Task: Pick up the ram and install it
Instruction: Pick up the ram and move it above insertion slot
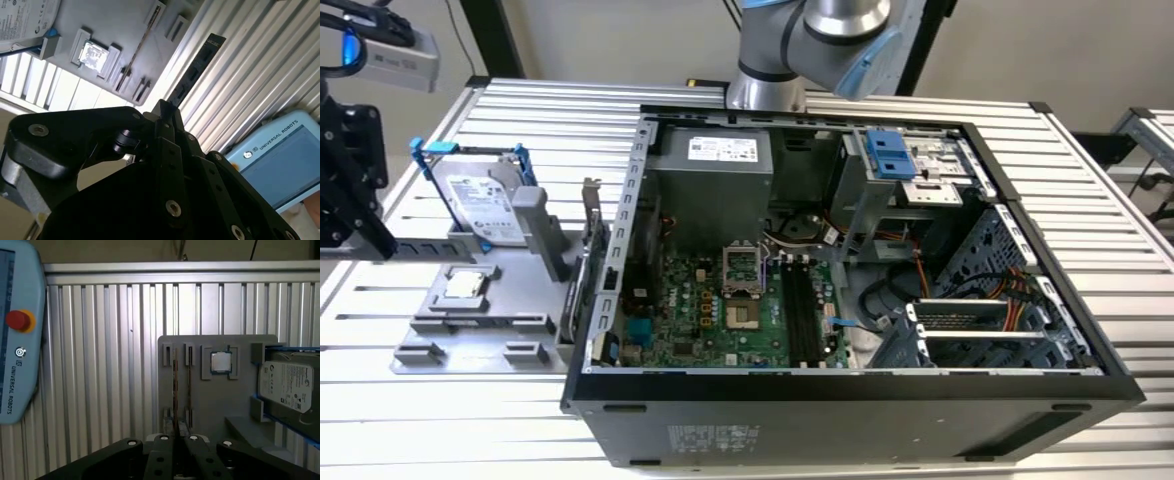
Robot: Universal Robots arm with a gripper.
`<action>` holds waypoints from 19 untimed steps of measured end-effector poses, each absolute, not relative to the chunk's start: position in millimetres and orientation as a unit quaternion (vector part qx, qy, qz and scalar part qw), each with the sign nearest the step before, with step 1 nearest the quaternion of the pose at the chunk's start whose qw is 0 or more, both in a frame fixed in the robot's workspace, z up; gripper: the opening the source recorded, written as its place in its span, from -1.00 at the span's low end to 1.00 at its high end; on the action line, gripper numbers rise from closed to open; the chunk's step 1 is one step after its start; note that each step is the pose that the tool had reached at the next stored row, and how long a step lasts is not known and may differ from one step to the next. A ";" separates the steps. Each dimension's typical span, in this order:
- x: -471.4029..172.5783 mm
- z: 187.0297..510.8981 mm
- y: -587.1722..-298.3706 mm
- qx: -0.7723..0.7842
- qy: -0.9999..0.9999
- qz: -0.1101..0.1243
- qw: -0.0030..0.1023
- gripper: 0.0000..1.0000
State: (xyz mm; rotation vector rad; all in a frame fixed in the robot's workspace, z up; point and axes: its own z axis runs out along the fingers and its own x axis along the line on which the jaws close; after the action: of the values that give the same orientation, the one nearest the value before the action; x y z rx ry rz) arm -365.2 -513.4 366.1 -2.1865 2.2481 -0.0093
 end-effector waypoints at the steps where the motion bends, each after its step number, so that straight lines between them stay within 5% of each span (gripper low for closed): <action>1: -365.2 367.1 -513.4 -0.697 0.717 -0.003 0.003 -1.00; 19: -365.2 384.6 -513.5 -0.697 0.717 -0.003 0.003 -1.00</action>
State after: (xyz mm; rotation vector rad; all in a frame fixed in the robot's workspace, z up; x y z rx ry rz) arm -365.2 -513.5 384.6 -2.1865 2.2480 -0.0093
